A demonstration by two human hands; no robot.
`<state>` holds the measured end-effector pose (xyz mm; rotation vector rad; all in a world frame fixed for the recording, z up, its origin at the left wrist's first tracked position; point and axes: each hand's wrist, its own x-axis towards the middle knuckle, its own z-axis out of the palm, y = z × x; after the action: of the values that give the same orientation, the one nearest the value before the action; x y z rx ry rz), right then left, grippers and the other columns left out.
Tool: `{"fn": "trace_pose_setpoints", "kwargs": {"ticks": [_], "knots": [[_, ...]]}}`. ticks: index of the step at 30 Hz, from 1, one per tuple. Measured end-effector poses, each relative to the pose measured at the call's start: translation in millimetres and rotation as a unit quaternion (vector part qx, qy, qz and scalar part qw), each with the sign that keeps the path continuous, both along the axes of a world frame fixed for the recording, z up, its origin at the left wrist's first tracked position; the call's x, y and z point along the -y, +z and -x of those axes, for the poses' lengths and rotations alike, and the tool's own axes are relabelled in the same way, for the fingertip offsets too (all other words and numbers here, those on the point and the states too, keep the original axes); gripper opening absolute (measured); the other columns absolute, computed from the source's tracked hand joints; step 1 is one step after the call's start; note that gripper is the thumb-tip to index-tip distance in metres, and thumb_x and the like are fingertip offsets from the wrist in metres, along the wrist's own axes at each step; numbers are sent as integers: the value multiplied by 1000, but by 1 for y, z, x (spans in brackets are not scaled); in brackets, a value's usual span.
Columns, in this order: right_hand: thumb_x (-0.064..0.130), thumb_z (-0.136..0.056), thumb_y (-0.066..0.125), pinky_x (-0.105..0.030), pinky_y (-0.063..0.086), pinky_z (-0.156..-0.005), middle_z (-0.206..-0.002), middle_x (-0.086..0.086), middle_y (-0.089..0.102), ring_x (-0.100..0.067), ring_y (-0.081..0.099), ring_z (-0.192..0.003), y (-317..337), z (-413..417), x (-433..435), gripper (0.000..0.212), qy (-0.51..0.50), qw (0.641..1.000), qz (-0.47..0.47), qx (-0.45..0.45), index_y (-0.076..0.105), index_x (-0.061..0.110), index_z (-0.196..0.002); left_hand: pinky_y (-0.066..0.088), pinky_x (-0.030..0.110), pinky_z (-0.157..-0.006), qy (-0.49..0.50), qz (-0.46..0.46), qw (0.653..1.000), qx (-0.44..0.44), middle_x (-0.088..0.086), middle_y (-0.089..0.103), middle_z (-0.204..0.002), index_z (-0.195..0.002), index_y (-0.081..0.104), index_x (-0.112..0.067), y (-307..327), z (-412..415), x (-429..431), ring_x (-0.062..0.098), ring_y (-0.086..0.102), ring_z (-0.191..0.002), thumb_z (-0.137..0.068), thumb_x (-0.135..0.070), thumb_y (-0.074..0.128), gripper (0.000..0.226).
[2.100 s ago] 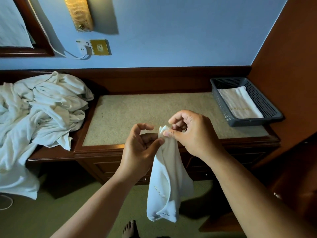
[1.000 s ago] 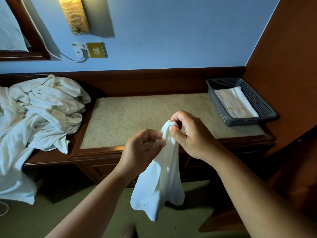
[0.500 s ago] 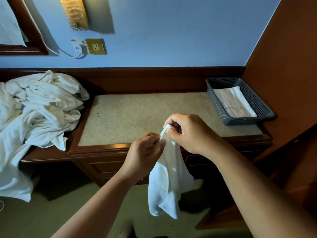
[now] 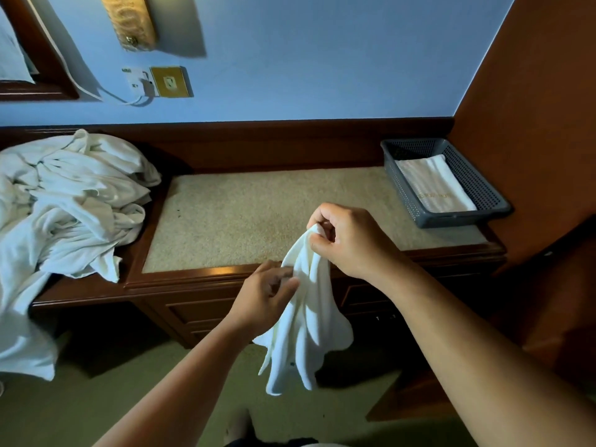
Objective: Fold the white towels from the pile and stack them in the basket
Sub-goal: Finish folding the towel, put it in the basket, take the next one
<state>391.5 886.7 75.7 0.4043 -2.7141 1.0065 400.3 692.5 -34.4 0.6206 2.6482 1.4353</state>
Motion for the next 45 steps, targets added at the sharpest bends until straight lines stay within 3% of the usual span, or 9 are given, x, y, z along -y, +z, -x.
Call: {"fn": "trace_pose_setpoints", "kwargs": {"ticks": [4,9,13,15,20,27,33,40,45], "knots": [[19,-84,70,-14,35,-52,-64,14,53,2,52,-61,-2,1,8,8,16,1000,-19,11,62,20,-82,47,23,-69,60,-31,997,-30,-12,55,-85,-82,67,-41,17,2,-5,11,59,-78,-90,-54,66,15],[23,-83,75,-15,37,-52,-63,14,53,-1,52,-60,-1,7,27,13,32,999,-8,22,62,23,-80,45,13,-71,126,-38,990,-50,-13,57,-96,-104,76,-24,17,11,3,5,61,-84,-88,-38,75,22],[24,-83,75,-15,36,-52,-63,14,54,-1,52,-60,-3,16,41,13,27,999,-19,25,62,25,-80,52,27,-75,112,-61,989,-74,-9,58,-101,-95,75,-22,15,21,12,11,61,-88,-91,-14,65,13],[22,-83,73,-16,37,-53,-62,14,54,-2,53,-59,-3,22,47,13,22,999,-9,30,62,25,-78,53,36,-77,104,-56,991,-67,-13,58,-97,-87,73,-20,16,25,17,11,60,-88,-90,-20,60,13],[27,-82,75,-17,39,-56,-66,14,57,-4,54,-62,3,37,72,14,23,999,-3,49,62,27,-79,31,36,-86,26,158,987,-15,-17,51,-91,-82,64,-28,19,50,44,12,42,-100,-81,-55,38,37],[25,-82,77,-15,40,-56,-66,11,59,-5,56,-64,-3,54,79,16,-71,997,16,30,63,26,-76,30,37,-90,93,272,953,-96,-13,63,-101,-89,72,-27,19,81,79,18,51,-100,-85,-50,39,41],[25,-81,78,-22,46,-58,-65,11,59,-7,57,-64,-20,48,100,17,-102,994,30,26,62,24,-75,33,37,-92,25,376,921,-97,-8,62,-96,-90,69,-22,16,74,80,20,52,-101,-97,-39,40,34],[24,-81,77,-24,46,-57,-65,7,61,-10,57,-62,-18,51,100,16,-68,996,45,49,62,23,-75,31,34,-94,46,259,964,-24,-15,62,-99,-93,72,-34,11,67,75,12,54,-101,-94,-52,49,29],[24,-80,74,-26,46,-56,-66,4,63,-10,55,-59,-16,61,98,13,-33,995,51,83,62,24,-75,38,38,-80,98,142,985,10,-18,51,-72,-57,51,-47,22,61,64,7,51,-74,-97,-52,49,40]]}}
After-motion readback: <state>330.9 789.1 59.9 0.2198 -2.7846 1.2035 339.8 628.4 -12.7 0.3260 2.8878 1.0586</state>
